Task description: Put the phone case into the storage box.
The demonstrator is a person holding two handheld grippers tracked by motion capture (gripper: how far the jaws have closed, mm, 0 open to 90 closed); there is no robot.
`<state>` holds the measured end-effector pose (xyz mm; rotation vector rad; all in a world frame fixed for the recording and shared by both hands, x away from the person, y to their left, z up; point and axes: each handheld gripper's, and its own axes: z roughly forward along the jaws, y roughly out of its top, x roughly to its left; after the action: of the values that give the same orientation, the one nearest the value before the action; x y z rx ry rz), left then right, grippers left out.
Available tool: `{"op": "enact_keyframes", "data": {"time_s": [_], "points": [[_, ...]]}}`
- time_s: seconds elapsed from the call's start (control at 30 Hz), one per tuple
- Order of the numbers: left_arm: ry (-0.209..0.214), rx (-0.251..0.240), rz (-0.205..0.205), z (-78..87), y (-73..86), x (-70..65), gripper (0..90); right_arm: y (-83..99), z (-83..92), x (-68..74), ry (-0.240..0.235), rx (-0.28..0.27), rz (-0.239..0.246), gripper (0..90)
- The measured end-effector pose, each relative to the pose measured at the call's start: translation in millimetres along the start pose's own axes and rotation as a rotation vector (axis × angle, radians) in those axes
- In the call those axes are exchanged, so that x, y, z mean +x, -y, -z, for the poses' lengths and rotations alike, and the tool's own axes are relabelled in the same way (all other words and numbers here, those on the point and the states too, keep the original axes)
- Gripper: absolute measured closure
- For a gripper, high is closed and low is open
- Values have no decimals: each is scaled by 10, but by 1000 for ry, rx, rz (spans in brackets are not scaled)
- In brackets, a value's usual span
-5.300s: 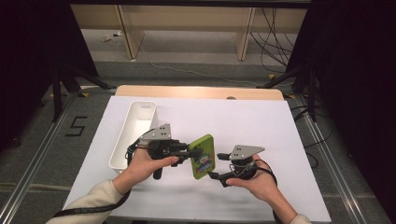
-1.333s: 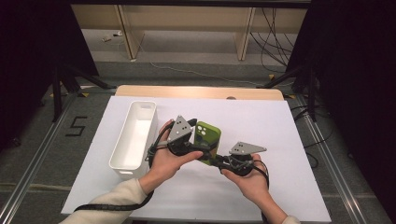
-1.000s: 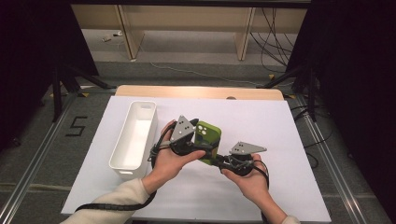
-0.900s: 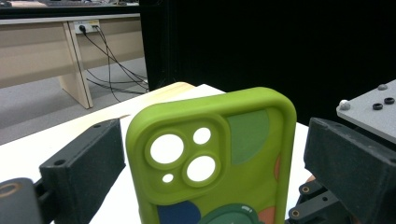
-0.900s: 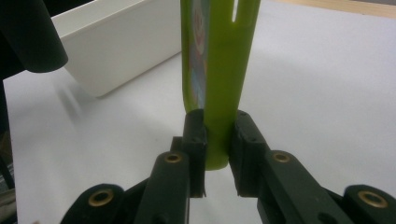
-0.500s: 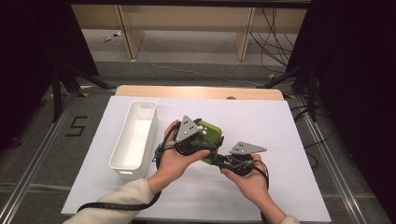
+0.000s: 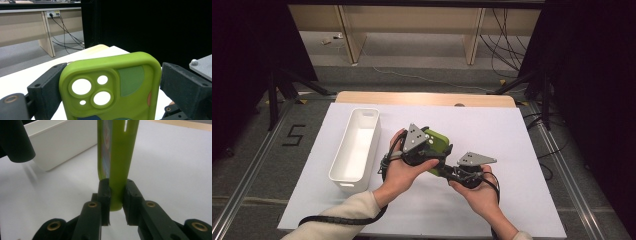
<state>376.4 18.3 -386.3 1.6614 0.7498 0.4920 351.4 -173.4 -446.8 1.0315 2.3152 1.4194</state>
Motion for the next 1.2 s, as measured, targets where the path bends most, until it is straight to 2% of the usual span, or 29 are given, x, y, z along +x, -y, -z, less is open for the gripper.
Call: {"op": "enact_keyframes", "data": {"time_s": [0.27, 1.2], "points": [[-3, -11, 1, -3, -2, 3, 147, 0, 4, -4, 10, 0, 4, 784], [25, -23, -15, 28, -43, -5, 173, -5, 22, -19, 22, -25, 14, 769]]}}
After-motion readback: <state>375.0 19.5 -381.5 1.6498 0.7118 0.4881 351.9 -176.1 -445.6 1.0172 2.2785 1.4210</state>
